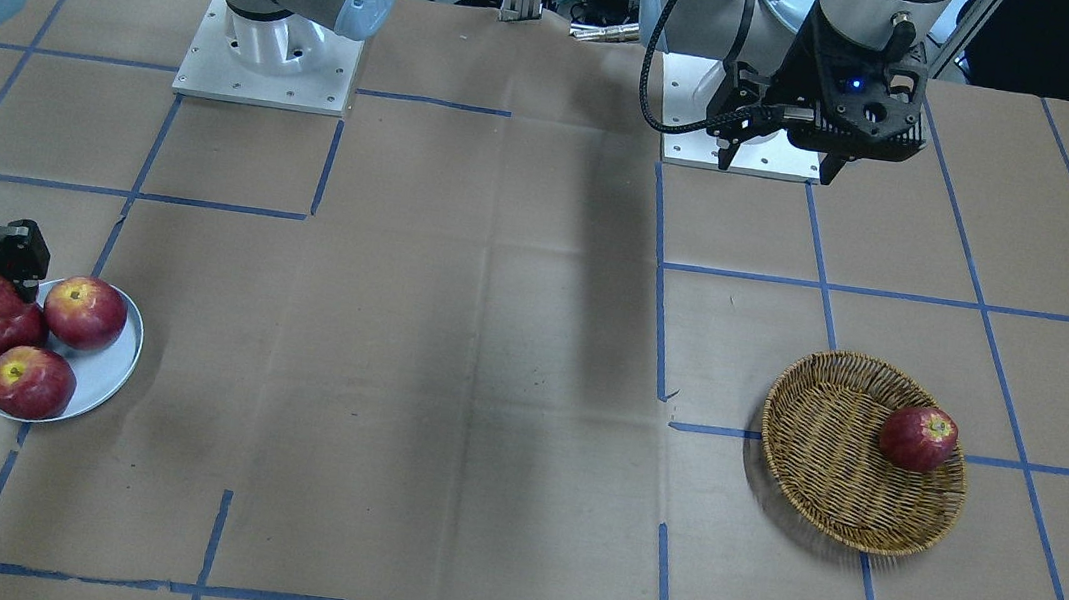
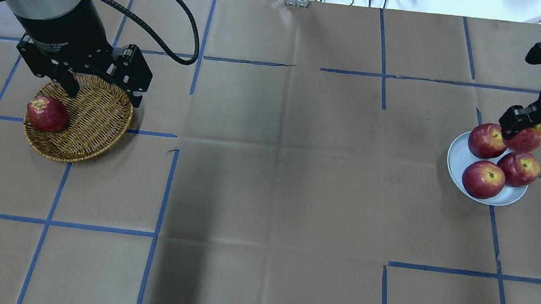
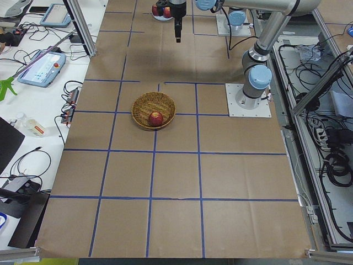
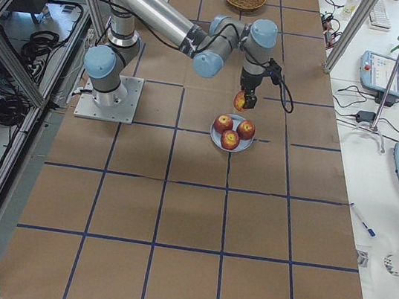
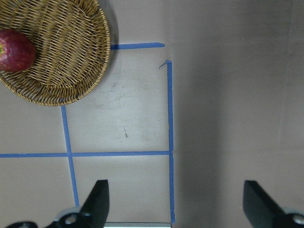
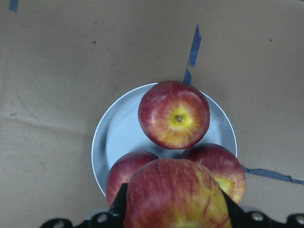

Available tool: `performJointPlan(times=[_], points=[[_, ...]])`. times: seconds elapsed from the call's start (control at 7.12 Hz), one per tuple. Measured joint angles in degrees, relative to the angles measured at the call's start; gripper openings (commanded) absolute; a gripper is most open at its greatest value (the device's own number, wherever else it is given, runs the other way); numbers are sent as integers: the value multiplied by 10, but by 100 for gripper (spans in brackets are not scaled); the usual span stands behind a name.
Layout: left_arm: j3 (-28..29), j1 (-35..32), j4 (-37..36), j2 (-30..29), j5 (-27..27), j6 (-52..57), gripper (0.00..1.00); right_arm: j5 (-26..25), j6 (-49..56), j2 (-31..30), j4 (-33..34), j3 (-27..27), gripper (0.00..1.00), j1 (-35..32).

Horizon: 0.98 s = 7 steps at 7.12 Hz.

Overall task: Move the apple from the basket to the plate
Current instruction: 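Carry the apple with the right gripper over the white plate and lower it, then open the right gripper to release the apple onto the plate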

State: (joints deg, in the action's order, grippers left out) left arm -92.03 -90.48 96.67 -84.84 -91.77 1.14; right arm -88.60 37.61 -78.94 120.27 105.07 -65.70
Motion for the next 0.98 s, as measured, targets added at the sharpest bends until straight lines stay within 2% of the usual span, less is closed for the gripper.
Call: performJointPlan(times=[0.28, 0.56, 0.7, 0.84, 0.98], points=[[0, 1, 0, 0, -1, 1, 99, 6, 14, 4, 55, 42, 58, 12], [-1, 1, 1, 2, -1, 1, 99, 7, 14, 18, 74, 48, 61, 13], [-1, 2, 1, 3, -1, 1, 99, 7, 13, 23, 83, 48, 89, 14], [-1, 2, 2, 3, -1, 1, 99, 7, 13, 26, 87, 47, 100, 14], [-1, 2, 2, 3, -1, 1, 99, 7, 12, 30, 90, 46, 100, 14]])
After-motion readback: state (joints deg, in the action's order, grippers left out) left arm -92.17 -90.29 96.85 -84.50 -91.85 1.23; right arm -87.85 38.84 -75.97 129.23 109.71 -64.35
